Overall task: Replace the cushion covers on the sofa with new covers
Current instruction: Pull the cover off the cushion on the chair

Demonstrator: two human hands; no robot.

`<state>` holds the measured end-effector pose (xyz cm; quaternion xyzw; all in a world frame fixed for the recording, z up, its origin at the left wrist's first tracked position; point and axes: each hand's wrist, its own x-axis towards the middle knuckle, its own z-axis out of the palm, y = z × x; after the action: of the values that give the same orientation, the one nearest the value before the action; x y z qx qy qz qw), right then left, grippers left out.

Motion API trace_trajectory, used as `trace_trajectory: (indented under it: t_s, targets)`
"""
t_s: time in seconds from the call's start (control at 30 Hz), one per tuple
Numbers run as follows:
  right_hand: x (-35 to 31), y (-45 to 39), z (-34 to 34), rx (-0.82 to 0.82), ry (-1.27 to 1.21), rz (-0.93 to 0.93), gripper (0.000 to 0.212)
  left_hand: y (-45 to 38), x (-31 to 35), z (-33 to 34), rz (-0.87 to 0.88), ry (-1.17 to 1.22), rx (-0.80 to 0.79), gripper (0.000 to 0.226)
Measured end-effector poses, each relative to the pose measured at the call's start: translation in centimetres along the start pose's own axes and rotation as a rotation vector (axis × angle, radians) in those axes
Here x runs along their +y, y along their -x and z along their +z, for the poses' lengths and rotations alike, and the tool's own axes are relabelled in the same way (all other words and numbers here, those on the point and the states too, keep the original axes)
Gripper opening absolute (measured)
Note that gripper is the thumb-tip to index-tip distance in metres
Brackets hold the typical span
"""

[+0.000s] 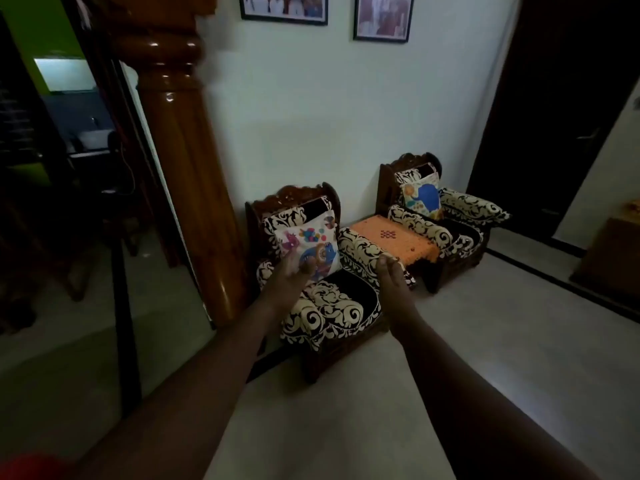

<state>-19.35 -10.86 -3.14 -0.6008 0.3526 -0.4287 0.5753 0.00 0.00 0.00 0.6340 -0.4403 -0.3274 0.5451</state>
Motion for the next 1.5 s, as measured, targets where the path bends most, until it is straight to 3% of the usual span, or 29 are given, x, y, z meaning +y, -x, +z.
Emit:
trace_trajectory:
  t_s: [0.17, 0.3, 0.47, 0.5, 0.6, 0.9, 1.1, 1.17, 1.27, 1.4, 1.5]
  targets:
    - [1.2, -5.1, 0.1, -0.050, 0.004, 0.098, 0.027, -4.5, -2.2, 0.9, -0.058, -0.010, 0.040, 0.069]
    - [3.3, -10.3, 1.1, -0.051, 0.029, 0.129, 0.030, -9.4, -4.9, 0.0, -0.135, -0.014, 0.056, 0.080]
    - [6.1, -17.9, 4.0, -0.021, 0.080, 0.181, 0.037, -16.7, -7.9, -2.0, -0.200, -0.060, 0.054, 0.021]
    - [6.4, -19.3, 4.8, -0.012, 0.090, 0.184, 0.038, -18.4, -8.1, -2.5, -0.196, -0.040, 0.055, 0.021]
    - [7.8, -23.5, 6.5, 0.002, 0.101, 0.207, 0.041, -23.4, -10.0, -4.3, -0.186, -0.020, 0.043, 0.060]
    - [11.2, -35.1, 6.1, 0.044, 0.162, 0.284, 0.045, -35.9, -13.6, -5.0, -0.269, -0.041, -0.049, 0.070]
    - [15.5, -45.0, 2.7, 0.017, 0.219, 0.271, 0.056, -46.2, -18.5, -1.0, -0.317, -0.027, -0.004, 0.107]
    - [16.9, -48.4, 1.4, -0.014, 0.228, 0.296, 0.057, -48.3, -17.0, 0.8, -0.330, -0.011, -0.013, 0.103]
    - [18.3, -53.5, -0.3, -0.088, 0.234, 0.349, 0.051, -52.4, -18.3, 3.2, -0.363, -0.084, -0.009, 0.073]
    - [19.4, -59.8, -1.1, -0.190, 0.308, 0.345, 0.025, -57.9, -25.2, 3.9, -0.461, -0.194, -0.004, 0.095]
    - [20.6, -64.2, -1.3, -0.223, 0.335, 0.345, 0.014, -60.7, -22.8, 4.7, -0.425, -0.237, 0.010, 0.067]
